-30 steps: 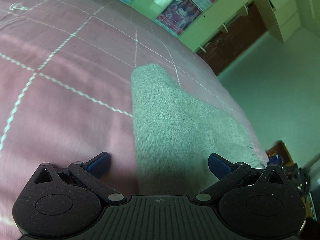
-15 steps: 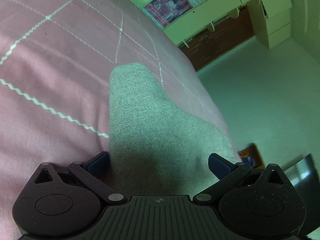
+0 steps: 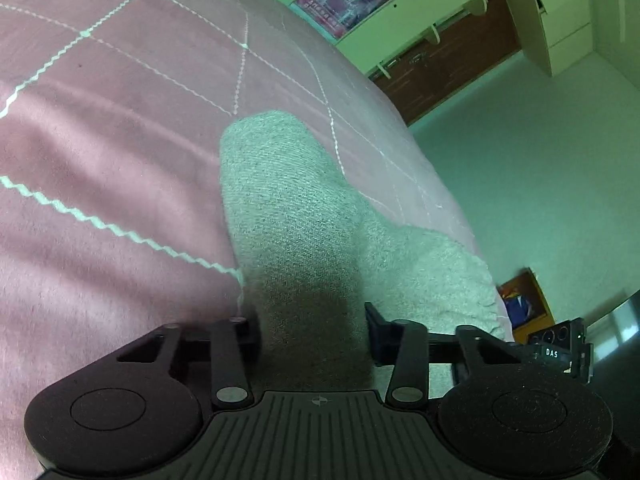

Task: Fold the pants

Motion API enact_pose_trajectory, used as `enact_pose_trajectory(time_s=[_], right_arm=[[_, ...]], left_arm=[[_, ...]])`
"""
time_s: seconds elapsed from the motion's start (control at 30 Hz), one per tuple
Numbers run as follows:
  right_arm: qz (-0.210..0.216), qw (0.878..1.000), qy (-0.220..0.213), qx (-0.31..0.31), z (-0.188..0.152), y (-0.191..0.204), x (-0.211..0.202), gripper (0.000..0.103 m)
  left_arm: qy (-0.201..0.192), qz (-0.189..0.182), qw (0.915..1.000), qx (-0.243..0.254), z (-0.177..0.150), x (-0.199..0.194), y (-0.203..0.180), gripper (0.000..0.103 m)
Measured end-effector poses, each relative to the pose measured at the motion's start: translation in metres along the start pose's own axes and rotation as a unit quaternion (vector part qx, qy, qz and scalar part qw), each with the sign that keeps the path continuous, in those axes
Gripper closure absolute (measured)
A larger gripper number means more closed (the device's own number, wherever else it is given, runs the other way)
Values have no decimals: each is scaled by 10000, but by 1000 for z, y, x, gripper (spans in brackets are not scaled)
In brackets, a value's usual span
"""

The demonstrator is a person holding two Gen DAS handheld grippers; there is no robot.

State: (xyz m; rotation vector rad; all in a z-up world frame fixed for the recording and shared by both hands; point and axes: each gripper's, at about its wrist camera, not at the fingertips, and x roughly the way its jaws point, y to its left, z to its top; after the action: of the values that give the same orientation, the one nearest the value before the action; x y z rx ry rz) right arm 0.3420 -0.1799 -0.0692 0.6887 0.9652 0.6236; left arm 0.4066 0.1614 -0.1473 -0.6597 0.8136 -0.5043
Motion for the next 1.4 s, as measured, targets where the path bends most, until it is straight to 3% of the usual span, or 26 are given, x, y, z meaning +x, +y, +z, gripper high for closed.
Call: enact_pose_trajectory(time_s=[0.07, 0.2, 0.3, 0.4, 0.6, 0.63, 0.67, 0.7, 0.73, 0.77, 0.8, 0.9, 1.0, 1.2, 1.3, 1.4], right_arm=[[101, 9999, -81, -65, 3, 11, -3, 64], [308, 9988, -179, -322, 15, 32, -13, 66], [369, 9978, -165, -533, 37, 47, -6, 67], [535, 9960, -121, -702, 67, 59, 21, 67], [721, 9930, -63, -937, 135, 71, 110, 66], [629, 9930, -179, -988, 142, 68, 125, 63], [368, 9938, -283, -1010, 145, 61, 139, 48], [-163, 9945, -310, -991, 145, 51, 153, 16], [-778, 9934, -223, -817, 142, 37, 168, 19], [-667, 9927, -441, -903, 136, 31, 169, 17], [-549, 9926, -542, -937, 133, 29, 168, 15], [-547, 9903, -523, -1162, 127, 30, 165, 16], [-536, 9927, -584, -912, 130, 29, 153, 20], [-249, 9910, -1264, -368, 112, 13, 95, 6], [-295, 9895, -1399, -214, 94, 8, 61, 6], [-564, 9867, -1518, -167, 72, 10, 37, 6]], left_arm=[[-166, -125, 9998, 49, 0, -3, -7, 76], [-445, -374, 9980, 262, 8, -21, -25, 77], [-640, -325, 9968, 347, 32, -31, -29, 77], [-898, -249, 9954, 227, 54, -50, -6, 77], [-1446, 117, 9894, 6, 123, -44, 38, 77], [-1486, 195, 9887, 45, 132, -39, 48, 77], [-1432, 353, 9891, 50, 139, -30, 61, 72], [-1347, 689, 9885, 38, 142, -18, 74, 46], [-1197, 1245, 9850, 68, 140, -6, 85, 23], [-1141, 1490, 9819, 246, 134, 4, 95, 16], [-1381, 1340, 9797, 560, 125, 3, 98, 15], [-1591, 1102, 9802, 413, 125, -2, 106, 15], [-1777, 1112, 9774, 276, 122, -15, 107, 15], [-2214, 1789, 9580, 351, 83, -72, 99, 10], [-2259, 2087, 9511, 291, 61, -100, 94, 0], [-2207, 2324, 9470, 202, 29, -124, 92, 0]])
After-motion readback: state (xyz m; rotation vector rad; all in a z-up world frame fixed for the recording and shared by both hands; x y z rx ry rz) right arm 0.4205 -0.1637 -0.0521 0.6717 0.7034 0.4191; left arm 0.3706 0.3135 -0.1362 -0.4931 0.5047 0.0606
